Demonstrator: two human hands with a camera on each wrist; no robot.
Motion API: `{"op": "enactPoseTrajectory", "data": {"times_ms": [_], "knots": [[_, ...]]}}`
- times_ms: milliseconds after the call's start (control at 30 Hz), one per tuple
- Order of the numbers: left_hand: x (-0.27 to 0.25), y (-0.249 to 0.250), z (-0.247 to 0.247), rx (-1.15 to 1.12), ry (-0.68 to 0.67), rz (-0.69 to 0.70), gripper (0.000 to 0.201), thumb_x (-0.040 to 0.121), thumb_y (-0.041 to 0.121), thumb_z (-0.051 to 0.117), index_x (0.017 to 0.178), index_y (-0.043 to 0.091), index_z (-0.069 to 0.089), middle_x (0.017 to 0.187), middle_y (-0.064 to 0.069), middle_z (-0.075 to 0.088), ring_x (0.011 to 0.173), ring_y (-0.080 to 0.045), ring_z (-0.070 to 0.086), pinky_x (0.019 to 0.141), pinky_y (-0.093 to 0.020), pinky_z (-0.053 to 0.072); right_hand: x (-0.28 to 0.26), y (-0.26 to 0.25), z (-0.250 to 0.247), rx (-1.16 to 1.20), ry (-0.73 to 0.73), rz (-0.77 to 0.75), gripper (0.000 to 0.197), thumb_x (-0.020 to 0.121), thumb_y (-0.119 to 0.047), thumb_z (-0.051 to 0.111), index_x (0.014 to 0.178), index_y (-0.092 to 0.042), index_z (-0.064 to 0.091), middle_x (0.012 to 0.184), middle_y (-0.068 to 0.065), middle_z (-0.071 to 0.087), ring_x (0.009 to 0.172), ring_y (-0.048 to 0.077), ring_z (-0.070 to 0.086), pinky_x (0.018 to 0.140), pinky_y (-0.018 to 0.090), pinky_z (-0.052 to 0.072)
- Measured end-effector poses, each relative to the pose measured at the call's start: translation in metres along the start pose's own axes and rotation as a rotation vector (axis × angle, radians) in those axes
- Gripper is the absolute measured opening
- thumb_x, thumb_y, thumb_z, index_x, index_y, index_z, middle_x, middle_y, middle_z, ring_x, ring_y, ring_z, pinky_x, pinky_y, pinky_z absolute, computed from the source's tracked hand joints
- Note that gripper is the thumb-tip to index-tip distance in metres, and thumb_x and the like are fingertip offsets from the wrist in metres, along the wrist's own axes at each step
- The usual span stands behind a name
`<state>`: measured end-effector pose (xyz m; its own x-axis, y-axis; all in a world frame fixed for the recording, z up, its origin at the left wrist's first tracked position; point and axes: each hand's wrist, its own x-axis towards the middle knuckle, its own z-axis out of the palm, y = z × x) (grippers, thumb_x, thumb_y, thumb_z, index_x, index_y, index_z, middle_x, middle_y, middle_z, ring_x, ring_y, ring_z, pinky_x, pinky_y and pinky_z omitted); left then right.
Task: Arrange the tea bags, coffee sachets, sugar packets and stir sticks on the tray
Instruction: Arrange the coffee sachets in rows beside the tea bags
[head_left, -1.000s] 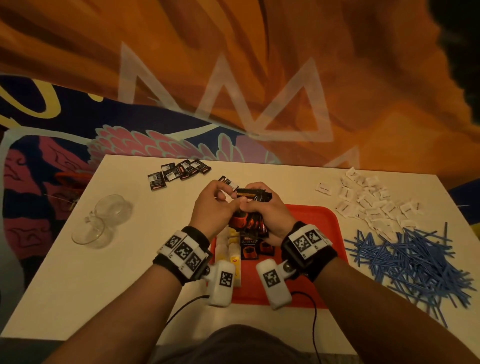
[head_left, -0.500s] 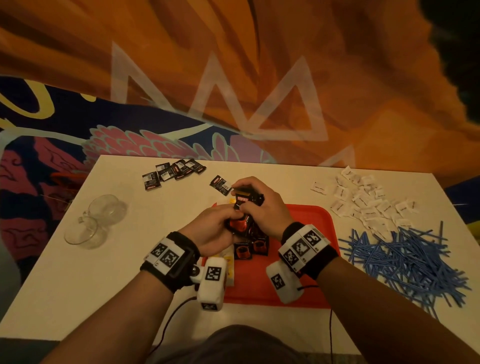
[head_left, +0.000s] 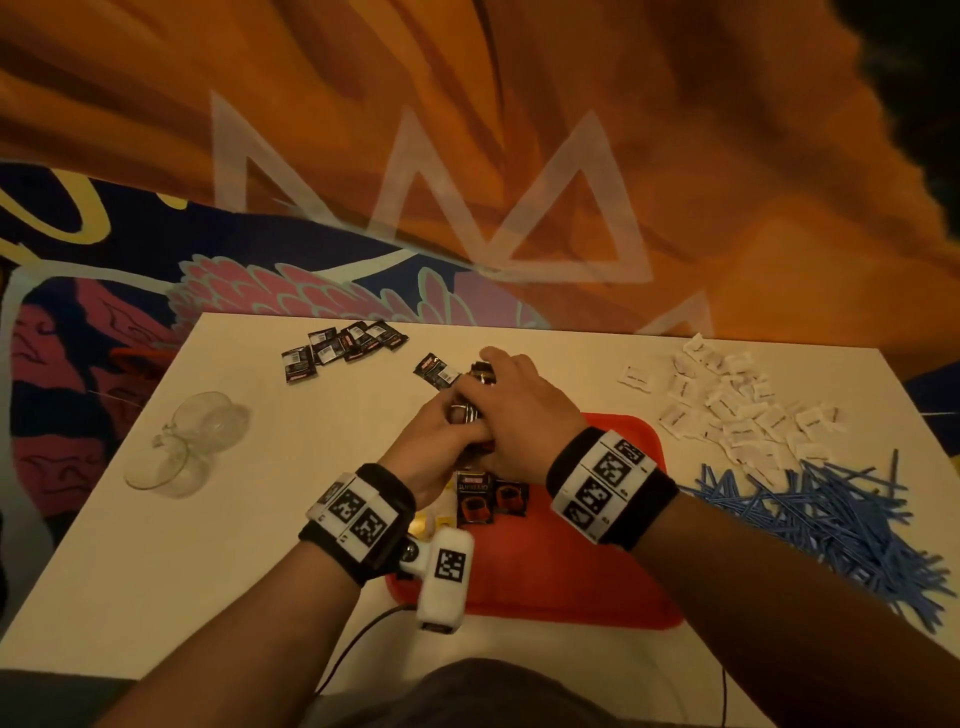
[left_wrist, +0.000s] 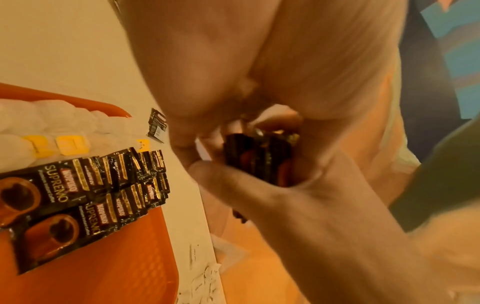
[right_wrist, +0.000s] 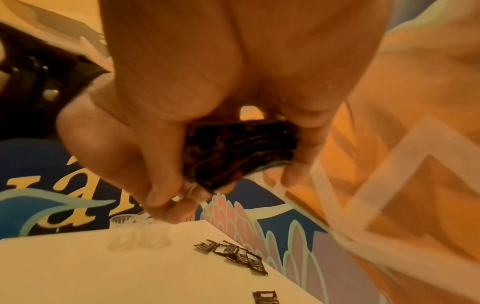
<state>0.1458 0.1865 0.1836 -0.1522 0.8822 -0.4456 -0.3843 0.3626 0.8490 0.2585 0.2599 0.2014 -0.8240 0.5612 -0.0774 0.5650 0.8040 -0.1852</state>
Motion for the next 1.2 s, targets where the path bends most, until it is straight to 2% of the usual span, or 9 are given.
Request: {"op": "enactPoseTrajectory", "data": {"times_ms": [200, 300, 400, 533, 633, 800, 967, 1067, 1200], "knots": [[-0.002, -0.001, -0.02, -0.471, -0.219, -0.084, 0.069, 0.067, 0.03, 0.091, 0.125, 0.005, 0.063, 0.12, -0.019, 0.064, 0.112, -0.033, 0.064, 0.094, -0.048, 0.052, 0.002, 0.015, 0.006, 0.457, 0.218, -0.126, 0.071, 0.061, -0.048, 0.08, 0.122, -0.031, 0.049, 0.117, -0.001, 0.048, 0.107, 0.02, 0.048, 0.088, 0.042, 0.05], [0.001, -0.003, -0.015, -0.44, -0.233, -0.051, 0.063, 0.054, 0.03, 0.098, 0.107, 0.005, 0.075, 0.106, -0.017, 0.071, 0.098, -0.027, 0.071, 0.086, -0.04, 0.058, 0.0, 0.014, 0.009, 0.553, 0.264, -0.18, 0.072, 0.06, -0.049, 0.084, 0.122, -0.03, 0.053, 0.122, -0.001, 0.047, 0.111, 0.018, 0.049, 0.093, 0.04, 0.049], [0.002, -0.006, -0.008, -0.444, -0.178, -0.035, 0.074, 0.049, 0.03, 0.1, 0.111, 0.004, 0.071, 0.108, -0.019, 0.071, 0.1, -0.027, 0.071, 0.085, -0.039, 0.06, -0.002, 0.018, 0.005, 0.634, 0.202, -0.173, 0.069, 0.058, -0.048, 0.088, 0.118, -0.03, 0.058, 0.139, -0.001, 0.037, 0.127, 0.014, 0.041, 0.104, 0.029, 0.042], [0.001, -0.009, -0.003, -0.486, -0.184, -0.044, 0.08, 0.051, 0.032, 0.099, 0.118, 0.006, 0.067, 0.112, -0.018, 0.07, 0.101, -0.029, 0.071, 0.081, -0.042, 0.062, -0.002, 0.022, 0.004, 0.63, 0.236, -0.164, 0.065, 0.058, -0.046, 0.089, 0.114, -0.028, 0.062, 0.12, -0.005, 0.051, 0.109, 0.009, 0.049, 0.096, 0.027, 0.046], [0.003, -0.01, 0.003, -0.402, -0.166, -0.021, 0.088, 0.055, 0.036, 0.098, 0.127, 0.007, 0.056, 0.112, -0.017, 0.068, 0.1, -0.027, 0.07, 0.077, -0.036, 0.061, -0.002, 0.026, 0.005, 0.623, 0.133, -0.149, 0.072, 0.056, -0.048, 0.089, 0.119, -0.033, 0.058, 0.127, -0.007, 0.045, 0.117, 0.007, 0.044, 0.098, 0.015, 0.039], [0.001, -0.015, 0.002, -0.492, -0.211, -0.052, 0.076, 0.057, 0.038, 0.096, 0.12, 0.006, 0.068, 0.112, -0.017, 0.069, 0.102, -0.029, 0.069, 0.083, -0.041, 0.06, -0.005, 0.023, 0.008, 0.64, 0.197, -0.104, 0.052, 0.06, -0.04, 0.077, 0.108, -0.033, 0.059, 0.103, -0.003, 0.053, 0.093, 0.014, 0.053, 0.083, 0.038, 0.051], [0.005, -0.009, -0.007, -0.549, -0.233, -0.117, 0.067, 0.053, 0.04, 0.097, 0.108, 0.009, 0.074, 0.105, -0.014, 0.068, 0.098, -0.028, 0.069, 0.083, -0.04, 0.058, -0.008, 0.012, 0.008, 0.611, 0.164, -0.131, 0.085, 0.062, -0.042, 0.077, 0.136, -0.042, 0.035, 0.114, -0.005, 0.055, 0.103, 0.015, 0.053, 0.09, 0.04, 0.048], [0.006, -0.004, -0.009, -0.482, -0.243, -0.178, 0.067, 0.051, 0.031, 0.099, 0.106, 0.007, 0.07, 0.091, -0.014, 0.069, 0.082, -0.027, 0.071, 0.069, -0.038, 0.061, -0.005, 0.007, 0.01, 0.411, 0.1, -0.107, 0.111, 0.06, -0.058, 0.077, 0.148, -0.043, 0.011, 0.129, -0.006, 0.052, 0.123, 0.017, 0.042, 0.106, 0.046, 0.035], [0.007, 0.0, -0.016, -0.3, -0.214, -0.186, 0.039, 0.065, 0.011, 0.084, 0.1, 0.003, 0.071, 0.089, -0.016, 0.071, 0.079, -0.027, 0.073, 0.068, -0.037, 0.06, -0.006, 0.01, 0.014, 0.489, -0.003, -0.055, 0.134, 0.05, -0.069, 0.082, 0.15, -0.046, -0.004, 0.157, -0.008, 0.021, 0.145, 0.017, 0.015, 0.116, 0.049, 0.023]]}}
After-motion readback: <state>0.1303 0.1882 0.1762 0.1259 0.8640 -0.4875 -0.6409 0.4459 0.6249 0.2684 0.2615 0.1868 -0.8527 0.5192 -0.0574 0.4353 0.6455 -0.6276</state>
